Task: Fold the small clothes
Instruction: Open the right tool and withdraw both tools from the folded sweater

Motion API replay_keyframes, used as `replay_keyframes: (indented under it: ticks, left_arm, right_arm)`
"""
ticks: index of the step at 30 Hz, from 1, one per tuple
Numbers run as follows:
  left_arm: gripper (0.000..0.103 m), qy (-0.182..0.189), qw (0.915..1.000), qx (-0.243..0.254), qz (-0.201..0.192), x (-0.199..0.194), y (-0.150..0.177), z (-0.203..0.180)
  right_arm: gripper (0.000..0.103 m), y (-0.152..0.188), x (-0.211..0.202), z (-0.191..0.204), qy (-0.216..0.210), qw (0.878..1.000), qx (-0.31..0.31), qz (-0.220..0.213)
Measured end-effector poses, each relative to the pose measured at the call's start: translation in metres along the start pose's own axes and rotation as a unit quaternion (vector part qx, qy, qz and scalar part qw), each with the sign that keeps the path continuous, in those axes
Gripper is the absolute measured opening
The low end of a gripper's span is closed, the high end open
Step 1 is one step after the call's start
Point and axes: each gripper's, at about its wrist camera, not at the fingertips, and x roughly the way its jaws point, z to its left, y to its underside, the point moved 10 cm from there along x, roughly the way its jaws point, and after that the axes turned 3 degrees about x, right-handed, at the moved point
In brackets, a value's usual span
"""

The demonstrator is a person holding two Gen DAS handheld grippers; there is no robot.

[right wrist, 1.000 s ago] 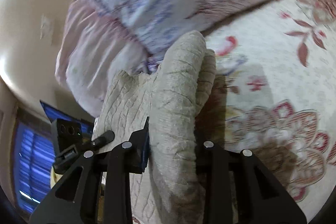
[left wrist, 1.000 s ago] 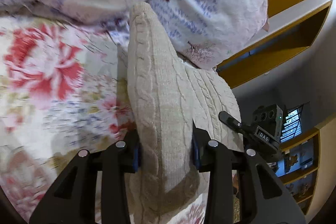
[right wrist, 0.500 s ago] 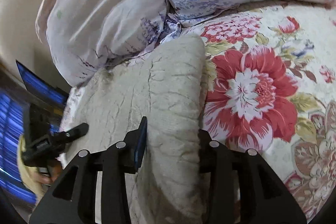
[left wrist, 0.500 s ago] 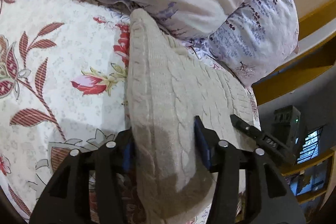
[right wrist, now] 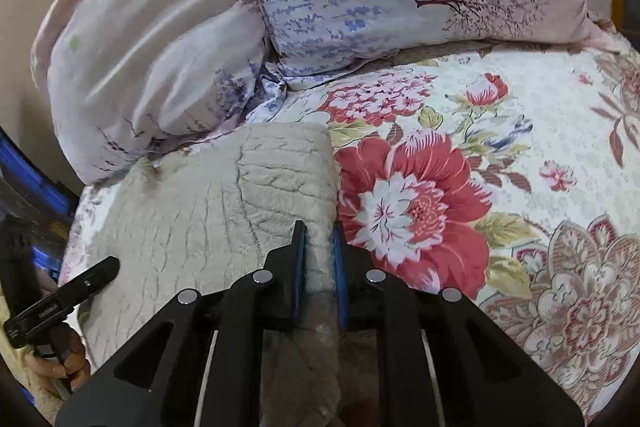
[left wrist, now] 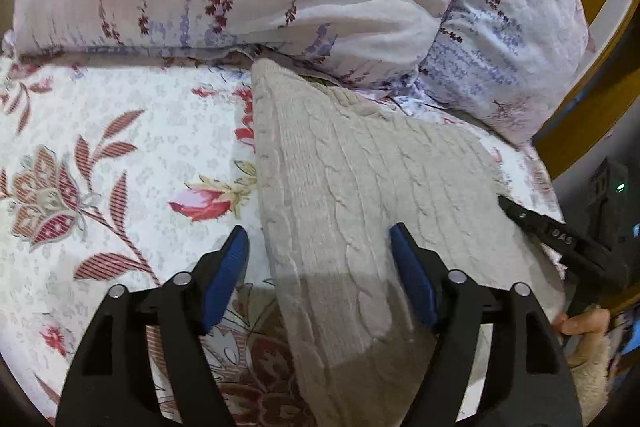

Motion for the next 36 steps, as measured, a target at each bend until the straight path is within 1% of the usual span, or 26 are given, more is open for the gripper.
replay_keyframes:
  ticks: [1, 2, 3, 4, 5, 7, 10, 12, 15, 17, 18, 20, 21, 24, 26, 29, 31, 32, 33, 35, 36]
  left_arm:
    - [0.074, -0.006, 1.0000, 0.004, -0.003, -0.003, 0.000, -0.001]
    - [0.074, -0.015, 0.9998, 0.011, -0.010, -0.008, 0.000, -0.002]
    - [0.074, -0.023, 0.9995, 0.017, -0.015, -0.013, 0.000, -0.001]
    - [0.074, -0.034, 0.9989, 0.025, -0.021, -0.020, 0.002, -0.001]
    - [0.075, -0.043, 0.9983, 0.031, -0.025, -0.024, 0.003, -0.001]
    - [0.076, -0.058, 0.9970, 0.039, -0.034, -0.033, 0.006, -0.001]
    - [0.079, -0.083, 0.9943, 0.051, -0.044, -0.046, 0.010, -0.001]
    - [0.082, -0.099, 0.9922, 0.058, -0.049, -0.053, 0.014, -0.002]
    - [0.084, -0.106, 0.9910, 0.062, -0.052, -0.057, 0.019, -0.005]
    - [0.085, -0.114, 0.9898, 0.066, -0.055, -0.058, 0.023, -0.004]
    - [0.086, -0.117, 0.9893, 0.067, -0.055, -0.057, 0.024, -0.003]
    - [0.087, -0.124, 0.9882, 0.073, -0.053, -0.052, 0.026, -0.002]
    - [0.088, -0.124, 0.9878, 0.078, -0.053, -0.051, 0.027, -0.004]
    - [0.088, -0.144, 0.9833, 0.095, -0.059, -0.047, 0.027, -0.007]
    - [0.088, -0.151, 0.9816, 0.098, -0.063, -0.045, 0.025, -0.007]
    - [0.088, -0.147, 0.9830, 0.089, -0.066, -0.047, 0.024, -0.005]
    - [0.089, -0.142, 0.9835, 0.083, -0.075, -0.054, 0.024, -0.004]
    - [0.090, -0.139, 0.9836, 0.081, -0.082, -0.059, 0.024, -0.004]
    - [0.093, -0.137, 0.9837, 0.079, -0.086, -0.063, 0.025, -0.003]
    - [0.096, -0.134, 0.9839, 0.071, -0.094, -0.073, 0.029, 0.002]
    - [0.101, -0.136, 0.9837, 0.066, -0.098, -0.078, 0.032, 0.006]
  right_arm:
    - [0.015, 0.000, -0.004, 0.001, 0.005, 1.000, -0.007, 0.000]
    - [0.019, 0.000, -0.007, 0.001, 0.006, 1.000, -0.011, -0.004]
    - [0.030, 0.000, -0.016, 0.002, 0.002, 1.000, -0.016, -0.015]
    - [0.037, 0.001, -0.025, 0.003, 0.004, 0.999, -0.019, -0.026]
    - [0.046, 0.002, -0.031, 0.003, 0.003, 0.999, -0.022, -0.035]
    - [0.047, 0.003, -0.046, 0.011, -0.011, 0.998, -0.033, -0.058]
    - [0.047, 0.010, -0.062, 0.028, -0.026, 0.995, -0.061, -0.074]
    - [0.047, 0.018, -0.067, 0.041, -0.034, 0.993, -0.087, -0.072]
    - [0.047, 0.030, -0.066, 0.054, -0.034, 0.990, -0.118, -0.064]
    - [0.047, 0.037, -0.063, 0.057, -0.026, 0.989, -0.134, -0.057]
    - [0.047, 0.043, -0.056, 0.055, -0.012, 0.989, -0.142, -0.047]
    - [0.047, 0.052, -0.041, 0.045, 0.024, 0.988, -0.150, -0.021]
    - [0.047, 0.054, -0.035, 0.039, 0.047, 0.986, -0.157, -0.022]
    - [0.048, 0.052, -0.032, 0.036, 0.051, 0.987, -0.151, -0.031]
    - [0.050, 0.051, -0.031, 0.036, 0.051, 0.987, -0.148, -0.034]
    - [0.051, 0.051, -0.037, 0.036, 0.048, 0.988, -0.142, -0.042]
    - [0.062, 0.050, -0.047, 0.035, 0.043, 0.989, -0.130, -0.055]
    - [0.077, 0.049, -0.054, 0.033, 0.049, 0.989, -0.124, -0.063]
    - [0.080, 0.046, -0.064, 0.029, 0.056, 0.988, -0.118, -0.079]
    - [0.081, 0.045, -0.077, 0.023, 0.061, 0.987, -0.109, -0.098]
    - [0.084, 0.045, -0.085, 0.017, 0.061, 0.987, -0.101, -0.105]
